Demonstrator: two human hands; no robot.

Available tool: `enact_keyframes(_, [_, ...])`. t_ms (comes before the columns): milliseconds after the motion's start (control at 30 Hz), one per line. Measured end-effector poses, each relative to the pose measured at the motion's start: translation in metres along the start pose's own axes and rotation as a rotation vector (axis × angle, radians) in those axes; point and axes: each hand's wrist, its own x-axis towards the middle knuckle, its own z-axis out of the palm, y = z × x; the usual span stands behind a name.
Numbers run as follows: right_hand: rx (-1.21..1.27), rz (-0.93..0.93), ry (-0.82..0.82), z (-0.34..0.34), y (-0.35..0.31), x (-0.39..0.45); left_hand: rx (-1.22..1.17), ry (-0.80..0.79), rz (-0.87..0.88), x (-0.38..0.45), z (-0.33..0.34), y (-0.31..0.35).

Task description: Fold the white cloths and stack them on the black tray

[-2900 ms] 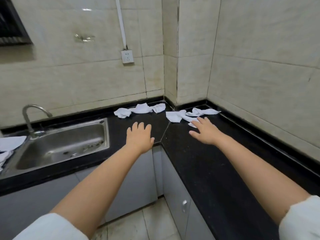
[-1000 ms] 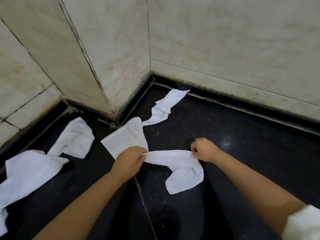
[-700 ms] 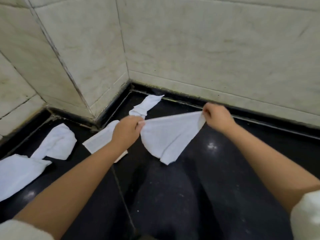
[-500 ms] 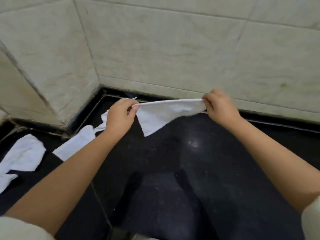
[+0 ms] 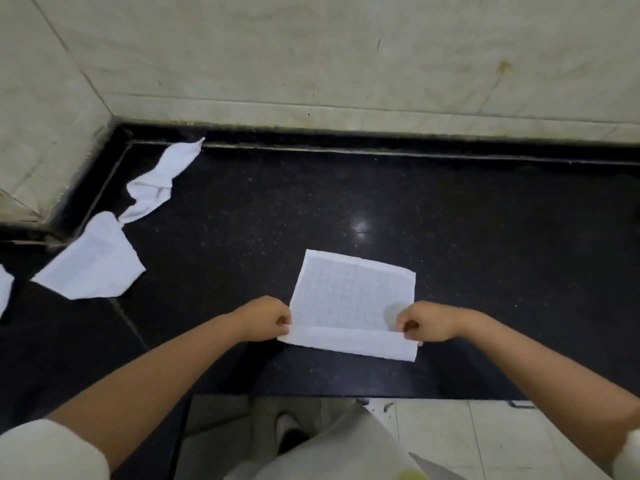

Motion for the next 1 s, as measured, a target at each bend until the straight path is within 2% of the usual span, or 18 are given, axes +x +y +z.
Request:
enact_keyframes(100, [0.137,0.040,-0.017,-0.014,0.008,-0.002,-0.124,-0.019,-0.048,0.009,-0.009,0.003])
enact_keyframes(300, [0.086,0.165,0.492,-0.037,0.030,0.013,-0.200,0.408,-0.142,0.043,-0.039,0.016])
enact_keyframes(400, [0.130,0.272,0.635,-0.041,0.035,0.025,-0.165,0.511,-0.153,0.069,-0.050,0.021])
enact_keyframes(567, [0.108,0.345,0.622,-0.033,0.044,0.044,-0.068,0.532,-0.197,0.105,-0.041,0.019])
enact_keyframes(767, [0.119,0.332,0.724,-0.024,0.044,0.054,-0.033,0.624,-0.170,0.117,-0.030,0.009])
enact_keyframes(900, [-0.110,0.252,0.627,-0.020,0.040,0.057,-0.048,0.617,-0.168,0.116,-0.028,0.007])
enact_keyframes(1000, [-0.190,0.256,0.580,-0.022,0.035,0.057,-0.054,0.604,-0.141,0.112,-0.028,0.005])
